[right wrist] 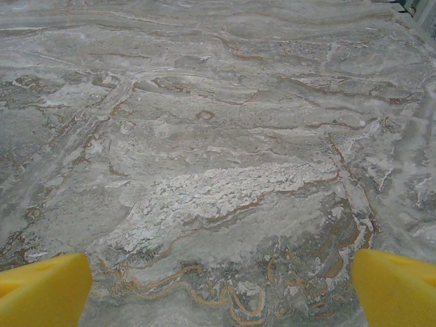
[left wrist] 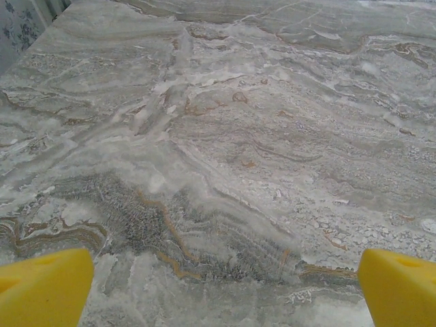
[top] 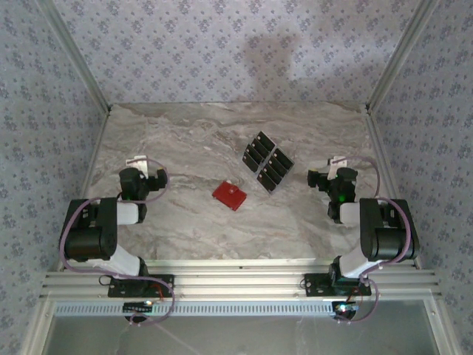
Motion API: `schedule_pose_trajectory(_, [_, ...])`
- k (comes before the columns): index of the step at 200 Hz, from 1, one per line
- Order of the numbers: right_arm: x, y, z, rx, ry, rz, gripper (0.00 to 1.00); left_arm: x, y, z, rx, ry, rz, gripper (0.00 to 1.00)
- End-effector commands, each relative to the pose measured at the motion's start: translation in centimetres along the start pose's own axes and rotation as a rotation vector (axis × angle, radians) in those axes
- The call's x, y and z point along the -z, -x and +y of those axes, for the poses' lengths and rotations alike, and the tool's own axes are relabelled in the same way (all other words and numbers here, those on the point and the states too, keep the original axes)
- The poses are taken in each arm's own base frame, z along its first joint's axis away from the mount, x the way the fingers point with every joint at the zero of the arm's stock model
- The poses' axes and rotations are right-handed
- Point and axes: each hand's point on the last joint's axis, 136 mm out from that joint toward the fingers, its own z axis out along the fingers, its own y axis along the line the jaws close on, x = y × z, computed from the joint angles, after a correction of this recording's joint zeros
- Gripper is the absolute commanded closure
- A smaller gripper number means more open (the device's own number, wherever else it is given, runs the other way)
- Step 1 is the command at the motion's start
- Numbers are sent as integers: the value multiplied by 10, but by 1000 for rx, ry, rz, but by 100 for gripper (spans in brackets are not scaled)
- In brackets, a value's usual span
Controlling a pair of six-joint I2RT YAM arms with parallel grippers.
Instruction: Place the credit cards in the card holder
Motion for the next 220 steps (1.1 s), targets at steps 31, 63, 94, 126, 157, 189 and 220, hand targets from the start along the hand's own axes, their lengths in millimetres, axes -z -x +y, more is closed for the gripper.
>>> schedule_pose_trajectory(31, [17,32,-21,-49,-115,-23,0,5,23,1,4,7,-17,0])
schedule_pose_trajectory(63, [48,59,-45,-301,-202,29,0,10,36,6,62,40,86,0])
schedule_pose_trajectory(94, [69,69,-44,-559,-102,119,0,25,53,4,195,59,142,0])
schedule_pose_trajectory(126, [89,95,38,-410,201,199,5,49,54,-16,322,49,252,0])
schedule_pose_trajectory(157, [115,88,145,-187,401,317,8,76,49,-46,376,2,306,0])
schedule_pose_trajectory(189, [116,54,240,-82,524,443,10,92,41,-60,482,-22,324,0])
schedule_pose_trajectory(220, [90,13,303,18,514,596,17,99,37,-66,531,-37,325,0])
